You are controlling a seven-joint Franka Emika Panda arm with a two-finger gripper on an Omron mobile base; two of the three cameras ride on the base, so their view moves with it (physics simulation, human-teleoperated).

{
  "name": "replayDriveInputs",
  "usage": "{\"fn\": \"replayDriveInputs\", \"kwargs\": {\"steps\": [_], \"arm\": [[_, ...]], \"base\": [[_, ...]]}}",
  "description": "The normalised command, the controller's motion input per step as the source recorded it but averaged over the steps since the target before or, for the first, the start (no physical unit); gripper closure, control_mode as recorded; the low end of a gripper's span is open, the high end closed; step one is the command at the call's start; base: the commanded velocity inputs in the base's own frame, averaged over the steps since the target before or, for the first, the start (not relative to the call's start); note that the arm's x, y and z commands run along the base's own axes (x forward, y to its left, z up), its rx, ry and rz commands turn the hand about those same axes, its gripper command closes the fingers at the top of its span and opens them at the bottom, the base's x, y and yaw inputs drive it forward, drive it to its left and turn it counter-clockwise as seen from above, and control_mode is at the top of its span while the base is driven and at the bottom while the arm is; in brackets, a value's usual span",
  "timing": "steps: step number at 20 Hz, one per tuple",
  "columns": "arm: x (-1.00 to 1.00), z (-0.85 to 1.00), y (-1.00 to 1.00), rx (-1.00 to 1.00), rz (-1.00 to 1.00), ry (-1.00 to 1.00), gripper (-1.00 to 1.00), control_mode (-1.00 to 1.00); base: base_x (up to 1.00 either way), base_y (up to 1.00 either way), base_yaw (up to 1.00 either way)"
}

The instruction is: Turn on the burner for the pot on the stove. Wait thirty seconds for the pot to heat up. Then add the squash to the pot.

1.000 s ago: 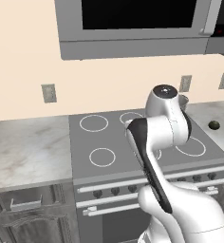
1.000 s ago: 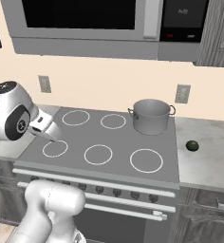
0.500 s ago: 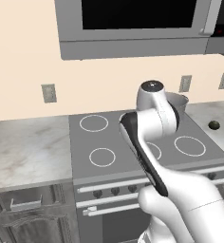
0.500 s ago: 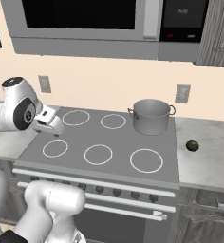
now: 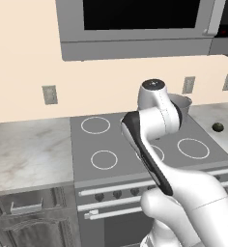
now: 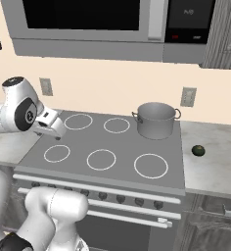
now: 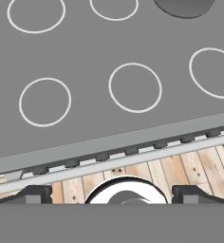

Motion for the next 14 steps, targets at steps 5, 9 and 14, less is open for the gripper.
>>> {"fn": "replayDriveInputs", "kwargs": {"steps": [5,9,14], "arm": [[0.00,0.00,0.00,0.00,0.00,0.00,-1.00,-1.00],[0.00,0.00,0.00,0.00,0.00,0.00,-1.00,-1.00],[0.00,0.00,0.00,0.00,0.00,0.00,-1.00,-1.00]], "base": [[0.00,0.00,0.00],[0.00,0.00,0.00],[0.00,0.00,0.00]]}}
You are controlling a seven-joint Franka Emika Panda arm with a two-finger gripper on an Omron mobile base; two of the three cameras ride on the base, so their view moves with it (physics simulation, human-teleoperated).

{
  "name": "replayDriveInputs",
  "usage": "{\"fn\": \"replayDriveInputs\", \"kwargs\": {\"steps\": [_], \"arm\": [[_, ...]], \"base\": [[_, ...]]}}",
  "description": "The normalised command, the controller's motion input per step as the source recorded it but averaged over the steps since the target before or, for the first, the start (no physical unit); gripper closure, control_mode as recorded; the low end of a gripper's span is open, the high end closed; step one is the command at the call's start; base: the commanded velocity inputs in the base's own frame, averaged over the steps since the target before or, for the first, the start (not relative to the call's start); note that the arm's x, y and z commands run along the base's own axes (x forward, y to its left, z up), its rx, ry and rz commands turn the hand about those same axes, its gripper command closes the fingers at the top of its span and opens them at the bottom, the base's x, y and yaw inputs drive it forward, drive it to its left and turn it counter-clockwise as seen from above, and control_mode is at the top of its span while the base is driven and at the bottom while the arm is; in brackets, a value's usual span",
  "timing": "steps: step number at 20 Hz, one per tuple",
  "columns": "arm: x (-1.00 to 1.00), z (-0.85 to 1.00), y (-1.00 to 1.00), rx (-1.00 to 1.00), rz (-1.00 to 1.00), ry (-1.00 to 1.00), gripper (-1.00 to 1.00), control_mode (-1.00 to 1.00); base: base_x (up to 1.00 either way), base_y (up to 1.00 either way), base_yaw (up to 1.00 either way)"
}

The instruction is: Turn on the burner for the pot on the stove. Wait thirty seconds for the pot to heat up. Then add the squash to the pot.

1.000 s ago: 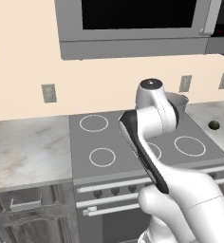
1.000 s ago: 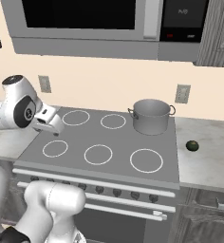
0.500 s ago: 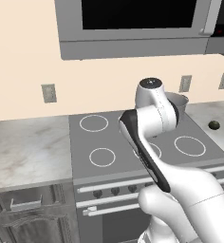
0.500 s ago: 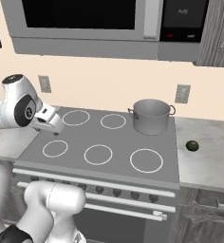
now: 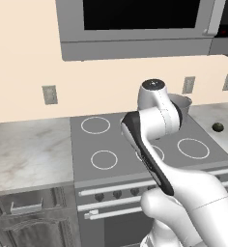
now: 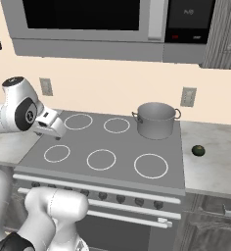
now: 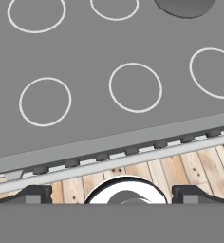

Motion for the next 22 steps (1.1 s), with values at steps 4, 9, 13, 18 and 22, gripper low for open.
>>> {"fn": "replayDriveInputs", "kwargs": {"steps": [4,9,13,18,22], "arm": [[0.00,0.00,0.00,0.00,0.00,0.00,-1.00,-1.00],[0.00,0.00,0.00,0.00,0.00,0.00,-1.00,-1.00],[0.00,0.00,0.00,0.00,0.00,0.00,-1.00,-1.00],[0.00,0.00,0.00,0.00,0.00,0.00,-1.00,-1.00],[0.00,0.00,0.00,0.00,0.00,0.00,-1.00,-1.00]], "base": [[0.00,0.00,0.00],[0.00,0.00,0.00],[0.00,0.00,0.00],[0.00,0.00,0.00],[0.00,0.00,0.00]]}}
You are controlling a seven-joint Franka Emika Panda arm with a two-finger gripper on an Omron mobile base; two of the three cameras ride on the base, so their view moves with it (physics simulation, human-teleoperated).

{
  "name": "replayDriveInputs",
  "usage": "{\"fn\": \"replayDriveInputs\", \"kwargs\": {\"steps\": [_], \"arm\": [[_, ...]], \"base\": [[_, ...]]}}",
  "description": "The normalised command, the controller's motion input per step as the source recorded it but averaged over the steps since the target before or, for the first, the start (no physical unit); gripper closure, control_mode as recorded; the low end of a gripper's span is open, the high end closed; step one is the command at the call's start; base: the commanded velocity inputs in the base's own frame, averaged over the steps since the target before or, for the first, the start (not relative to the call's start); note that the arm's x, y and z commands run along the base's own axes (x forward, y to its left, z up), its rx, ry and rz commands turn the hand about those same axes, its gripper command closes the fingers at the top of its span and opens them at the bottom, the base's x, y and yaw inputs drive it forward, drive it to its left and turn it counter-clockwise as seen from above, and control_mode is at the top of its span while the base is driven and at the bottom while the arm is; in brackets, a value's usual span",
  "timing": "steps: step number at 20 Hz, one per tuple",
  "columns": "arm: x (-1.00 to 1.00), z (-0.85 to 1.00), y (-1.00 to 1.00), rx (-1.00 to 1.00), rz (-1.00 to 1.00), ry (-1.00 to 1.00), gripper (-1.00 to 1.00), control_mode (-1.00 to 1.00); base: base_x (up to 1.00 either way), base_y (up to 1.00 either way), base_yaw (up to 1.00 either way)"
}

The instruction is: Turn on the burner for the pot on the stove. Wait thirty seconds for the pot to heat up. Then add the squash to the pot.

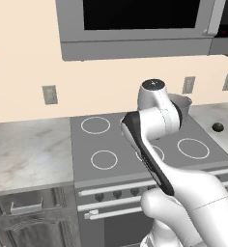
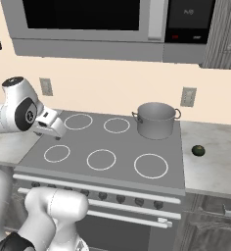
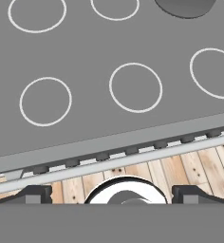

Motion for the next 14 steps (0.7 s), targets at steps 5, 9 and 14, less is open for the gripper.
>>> {"fn": "replayDriveInputs", "kwargs": {"steps": [5,9,14], "arm": [[0.00,0.00,0.00,0.00,0.00,0.00,-1.00,-1.00],[0.00,0.00,0.00,0.00,0.00,0.00,-1.00,-1.00],[0.00,0.00,0.00,0.00,0.00,0.00,-1.00,-1.00]], "base": [[0.00,0.00,0.00],[0.00,0.00,0.00],[0.00,0.00,0.00]]}}
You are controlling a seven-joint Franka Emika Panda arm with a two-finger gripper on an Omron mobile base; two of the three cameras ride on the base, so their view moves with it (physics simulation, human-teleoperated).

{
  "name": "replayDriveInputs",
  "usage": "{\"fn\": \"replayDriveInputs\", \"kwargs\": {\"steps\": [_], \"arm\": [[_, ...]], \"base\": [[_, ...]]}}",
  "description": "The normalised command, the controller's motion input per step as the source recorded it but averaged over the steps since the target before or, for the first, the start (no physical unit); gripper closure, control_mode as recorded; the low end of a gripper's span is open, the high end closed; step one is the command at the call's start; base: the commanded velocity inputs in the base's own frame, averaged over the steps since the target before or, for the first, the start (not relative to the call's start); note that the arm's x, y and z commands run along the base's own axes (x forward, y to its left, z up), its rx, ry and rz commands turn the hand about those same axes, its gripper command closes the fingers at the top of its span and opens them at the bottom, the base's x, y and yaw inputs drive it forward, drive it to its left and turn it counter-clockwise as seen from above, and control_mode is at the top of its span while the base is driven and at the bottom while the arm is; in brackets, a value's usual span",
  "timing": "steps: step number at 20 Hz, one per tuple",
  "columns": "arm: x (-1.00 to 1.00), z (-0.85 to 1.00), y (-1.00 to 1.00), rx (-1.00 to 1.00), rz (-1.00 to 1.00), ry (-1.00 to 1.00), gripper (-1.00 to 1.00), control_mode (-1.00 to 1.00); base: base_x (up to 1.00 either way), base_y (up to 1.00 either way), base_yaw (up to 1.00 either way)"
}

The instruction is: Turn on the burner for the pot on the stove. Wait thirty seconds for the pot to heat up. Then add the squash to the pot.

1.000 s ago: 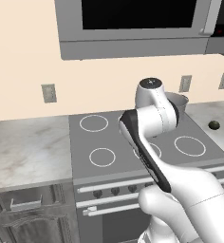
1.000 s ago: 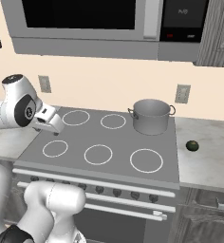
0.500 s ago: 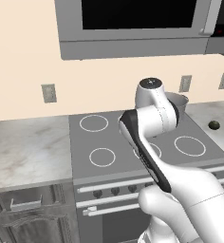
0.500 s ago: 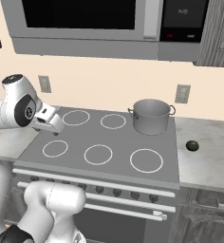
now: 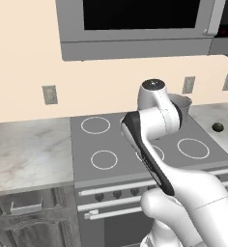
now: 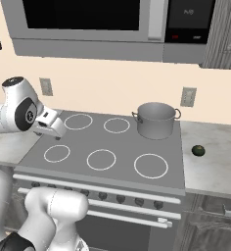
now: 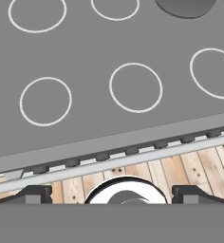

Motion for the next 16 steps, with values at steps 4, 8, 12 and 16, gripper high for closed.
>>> {"fn": "replayDriveInputs", "kwargs": {"steps": [4,8,12,16], "arm": [[0.00,0.00,0.00,0.00,0.00,0.00,-1.00,-1.00],[0.00,0.00,0.00,0.00,0.00,0.00,-1.00,-1.00],[0.00,0.00,0.00,0.00,0.00,0.00,-1.00,-1.00],[0.00,0.00,0.00,0.00,0.00,0.00,-1.00,-1.00]], "base": [[0.00,0.00,0.00],[0.00,0.00,0.00],[0.00,0.00,0.00],[0.00,0.00,0.00]]}}
